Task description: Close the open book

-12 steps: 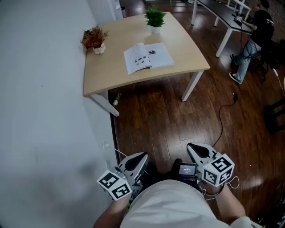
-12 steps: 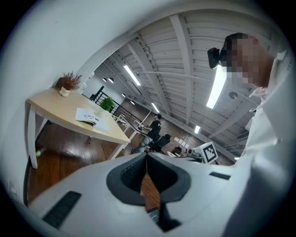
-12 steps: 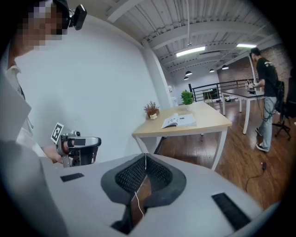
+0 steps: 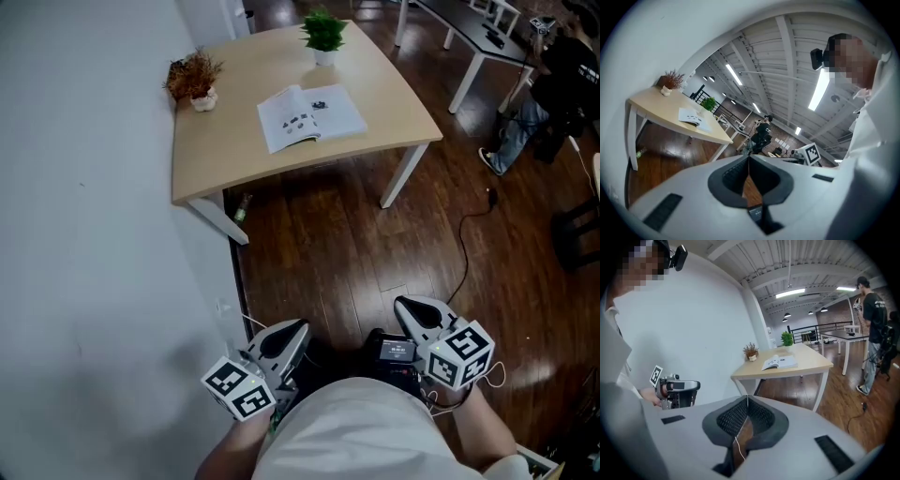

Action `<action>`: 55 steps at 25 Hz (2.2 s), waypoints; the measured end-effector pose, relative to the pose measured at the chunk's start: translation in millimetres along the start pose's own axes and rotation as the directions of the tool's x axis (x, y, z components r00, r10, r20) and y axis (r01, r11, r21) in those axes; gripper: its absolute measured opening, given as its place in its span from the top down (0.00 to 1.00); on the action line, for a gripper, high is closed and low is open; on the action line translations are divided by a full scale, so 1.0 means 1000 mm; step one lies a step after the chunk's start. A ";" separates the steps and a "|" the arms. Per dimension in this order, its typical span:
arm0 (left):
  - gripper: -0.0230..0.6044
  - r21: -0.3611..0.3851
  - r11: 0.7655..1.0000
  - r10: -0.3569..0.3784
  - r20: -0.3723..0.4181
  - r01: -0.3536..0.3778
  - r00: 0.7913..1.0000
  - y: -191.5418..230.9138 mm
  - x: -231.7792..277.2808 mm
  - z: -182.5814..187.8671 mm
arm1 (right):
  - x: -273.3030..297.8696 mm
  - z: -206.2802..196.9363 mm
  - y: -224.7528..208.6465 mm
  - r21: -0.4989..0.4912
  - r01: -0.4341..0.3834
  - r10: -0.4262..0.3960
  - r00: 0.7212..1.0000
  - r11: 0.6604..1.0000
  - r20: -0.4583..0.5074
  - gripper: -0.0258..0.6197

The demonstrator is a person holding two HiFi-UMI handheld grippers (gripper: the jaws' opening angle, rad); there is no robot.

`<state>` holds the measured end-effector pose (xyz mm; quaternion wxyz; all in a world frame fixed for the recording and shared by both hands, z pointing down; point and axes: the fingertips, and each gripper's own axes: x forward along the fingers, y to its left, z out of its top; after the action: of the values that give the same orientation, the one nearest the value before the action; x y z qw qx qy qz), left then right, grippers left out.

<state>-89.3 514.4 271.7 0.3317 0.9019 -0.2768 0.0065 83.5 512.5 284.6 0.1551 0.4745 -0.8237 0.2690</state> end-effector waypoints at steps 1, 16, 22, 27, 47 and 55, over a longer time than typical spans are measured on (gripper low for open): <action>0.96 -0.003 1.000 0.001 -0.004 -0.001 1.000 0.002 0.002 0.000 | 0.002 0.000 -0.001 0.002 0.002 -0.002 1.000 1.000 -0.001 0.96; 0.96 -0.008 0.997 0.074 -0.009 -0.074 0.997 0.042 0.087 0.045 | 0.067 0.049 -0.085 -0.033 -0.072 0.072 0.997 0.997 -0.008 0.96; 0.96 -0.011 0.994 0.111 0.004 -0.111 0.994 0.063 0.156 0.082 | 0.099 0.099 -0.141 -0.074 -0.124 0.123 0.992 0.990 -0.011 0.96; 0.96 -0.023 0.991 0.132 0.026 -0.131 0.991 0.066 0.198 0.106 | 0.115 0.123 -0.177 -0.119 -0.154 0.151 0.988 0.981 -0.035 0.96; 0.96 -0.011 0.998 0.065 0.017 -0.064 0.998 0.190 0.234 0.205 | 0.239 0.191 -0.187 -0.158 -0.112 0.100 0.991 0.981 -0.084 0.96; 0.96 -0.002 1.000 0.008 -0.011 -0.008 1.000 0.251 0.231 0.246 | 0.304 0.215 -0.171 -0.140 -0.075 0.064 0.994 0.987 -0.085 0.96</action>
<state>-62.6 95.0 273.9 0.3341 0.9004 -0.2784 0.0124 79.1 103.7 317.0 0.2123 0.4219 -0.8500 0.2333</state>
